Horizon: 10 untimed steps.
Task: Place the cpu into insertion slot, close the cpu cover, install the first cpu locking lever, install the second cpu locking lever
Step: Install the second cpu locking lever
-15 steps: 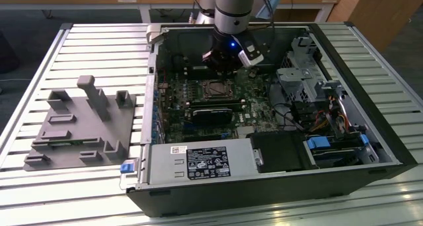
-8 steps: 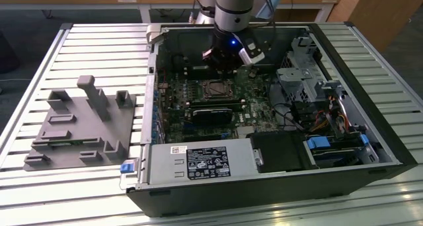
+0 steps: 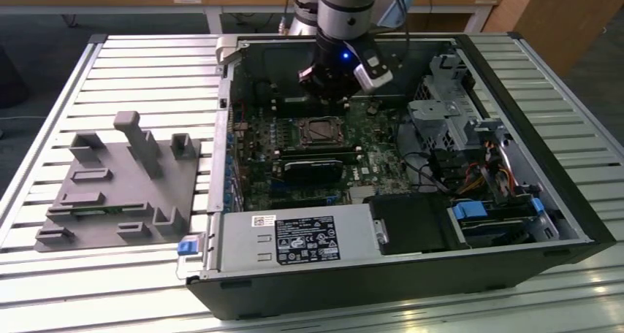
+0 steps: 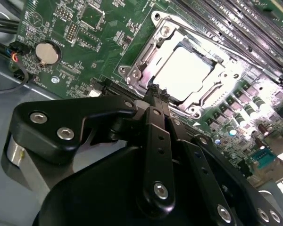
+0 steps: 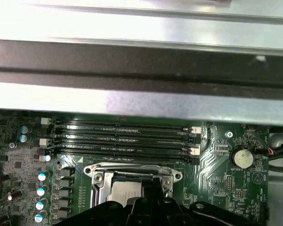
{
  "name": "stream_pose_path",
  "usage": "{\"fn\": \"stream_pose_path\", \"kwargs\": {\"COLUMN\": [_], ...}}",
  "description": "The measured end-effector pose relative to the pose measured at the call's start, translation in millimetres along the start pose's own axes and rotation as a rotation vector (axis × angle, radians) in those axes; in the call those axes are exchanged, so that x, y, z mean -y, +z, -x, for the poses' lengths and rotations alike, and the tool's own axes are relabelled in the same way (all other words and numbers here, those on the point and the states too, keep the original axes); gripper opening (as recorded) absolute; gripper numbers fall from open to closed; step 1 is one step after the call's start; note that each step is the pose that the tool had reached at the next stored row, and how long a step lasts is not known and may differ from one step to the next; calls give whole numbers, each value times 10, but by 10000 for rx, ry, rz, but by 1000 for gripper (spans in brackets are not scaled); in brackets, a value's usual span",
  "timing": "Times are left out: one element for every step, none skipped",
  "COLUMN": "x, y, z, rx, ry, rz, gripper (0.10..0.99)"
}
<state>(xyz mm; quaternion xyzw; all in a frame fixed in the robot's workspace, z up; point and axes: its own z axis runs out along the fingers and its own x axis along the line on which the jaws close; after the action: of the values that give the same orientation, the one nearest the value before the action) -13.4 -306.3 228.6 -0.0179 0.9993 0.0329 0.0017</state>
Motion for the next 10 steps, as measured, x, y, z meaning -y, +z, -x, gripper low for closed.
{"fn": "stream_pose_path", "kwargs": {"x": [12, 26, 44, 66, 93, 121, 152, 172, 181, 189], "y": [-1, -2, -4, -5, -7, -8, -11, -12, -13, -13], "z": [-1, -2, -2, -3, -4, -5, -6, -6, -1, 4], "rx": [-1, 0, -1, -2, -1, -1, -7, -29, -96, -154], "ry": [1, 2, 3, 2, 2, 3, 3, 4, 9, 13], "rz": [-2, -1, -3, -3, -2, -2, -4, 8, 77, 165], "gripper": [106, 106, 106, 106, 106, 106, 106, 106, 106, 106]}}
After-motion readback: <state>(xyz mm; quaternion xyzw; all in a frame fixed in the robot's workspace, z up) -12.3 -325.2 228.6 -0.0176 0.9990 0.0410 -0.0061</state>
